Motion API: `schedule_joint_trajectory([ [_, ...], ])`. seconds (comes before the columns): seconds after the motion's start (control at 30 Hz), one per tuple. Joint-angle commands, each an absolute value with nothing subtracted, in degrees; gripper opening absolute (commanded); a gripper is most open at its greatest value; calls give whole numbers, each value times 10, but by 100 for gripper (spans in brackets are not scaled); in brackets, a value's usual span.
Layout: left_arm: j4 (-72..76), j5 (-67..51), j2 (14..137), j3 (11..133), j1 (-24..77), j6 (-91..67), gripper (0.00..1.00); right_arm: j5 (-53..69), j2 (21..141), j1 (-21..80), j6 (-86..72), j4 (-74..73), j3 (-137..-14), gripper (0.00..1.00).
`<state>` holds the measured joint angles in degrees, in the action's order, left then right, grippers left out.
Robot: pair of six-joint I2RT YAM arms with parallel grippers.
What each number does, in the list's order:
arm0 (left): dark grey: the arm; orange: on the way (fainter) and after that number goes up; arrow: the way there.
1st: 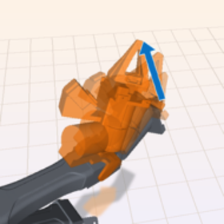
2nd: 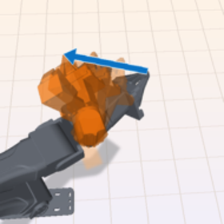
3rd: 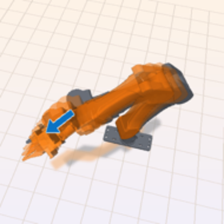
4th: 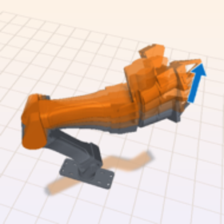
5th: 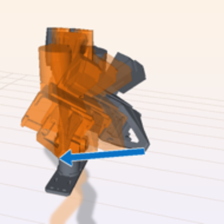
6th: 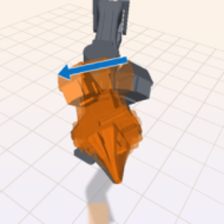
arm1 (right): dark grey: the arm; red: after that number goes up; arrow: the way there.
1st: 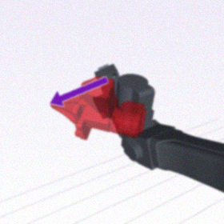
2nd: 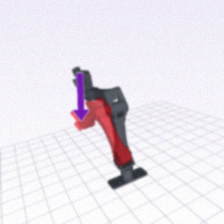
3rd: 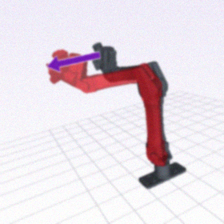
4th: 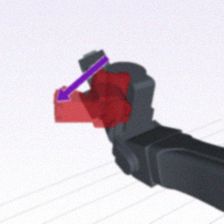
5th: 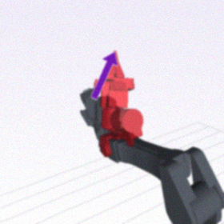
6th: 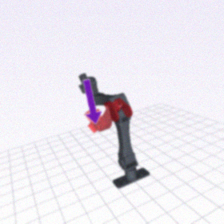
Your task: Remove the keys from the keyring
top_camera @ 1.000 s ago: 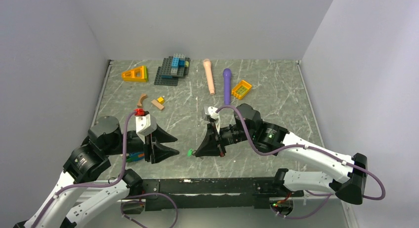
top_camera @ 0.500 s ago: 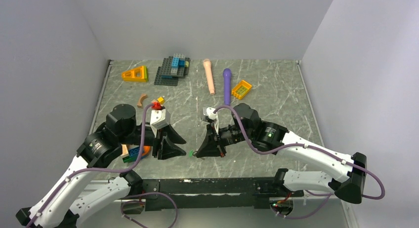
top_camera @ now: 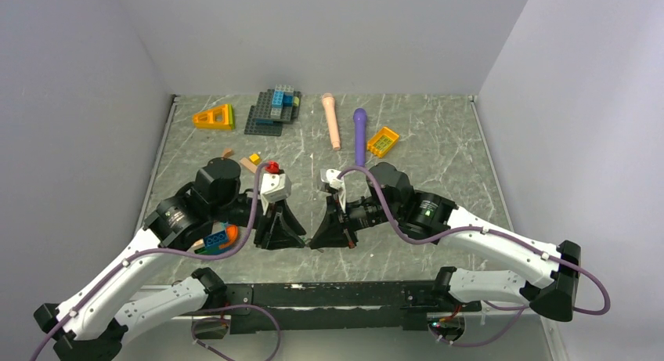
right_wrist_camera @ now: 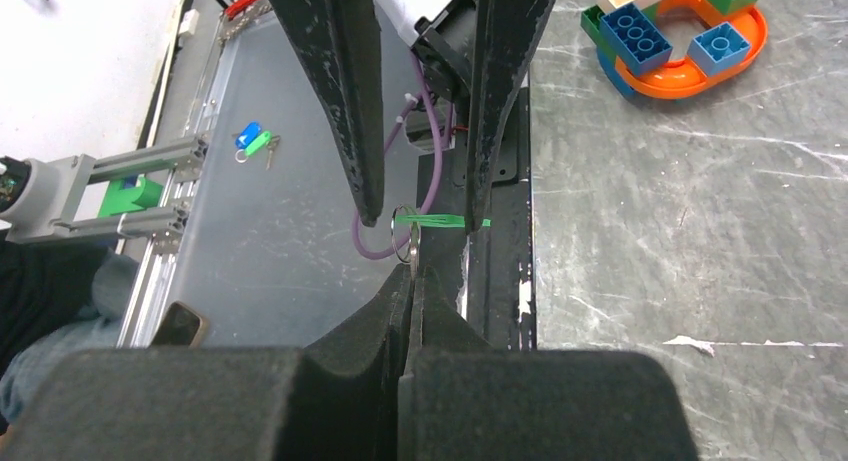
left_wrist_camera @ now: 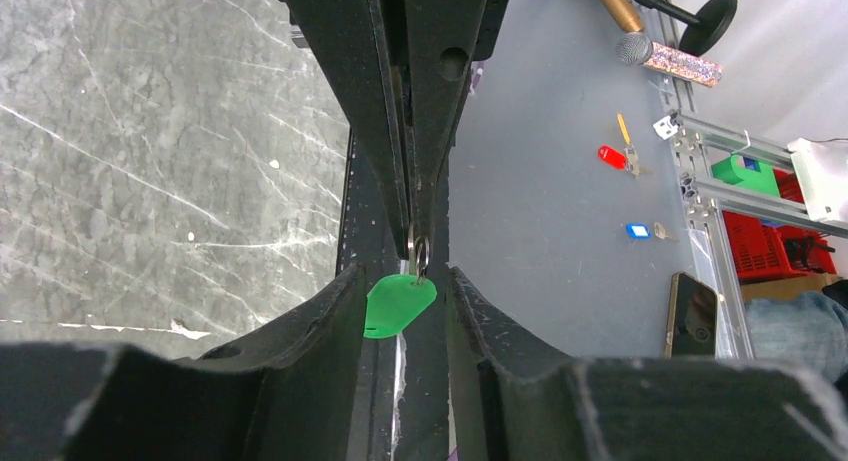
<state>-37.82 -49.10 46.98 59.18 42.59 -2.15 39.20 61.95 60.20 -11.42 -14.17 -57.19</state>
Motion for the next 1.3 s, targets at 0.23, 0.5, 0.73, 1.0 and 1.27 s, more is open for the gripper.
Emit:
schedule_joint_trajectory([
  [0.23,-366,-462,474,617,453,-7,24,384,624,608,-103,-141,-602,0],
  [0.5,-371,-453,477,613,457,-7,31,381,621,609,-104,-139,-604,0],
  [0.73,-367,-452,475,609,459,-7,32,369,615,609,-104,-140,-605,0],
  [1.0,-366,-446,475,605,459,-7,10,367,616,609,-108,-127,-600,0],
  [1.27,-356,-441,468,606,460,-19,0,359,605,609,-123,-89,-581,0],
])
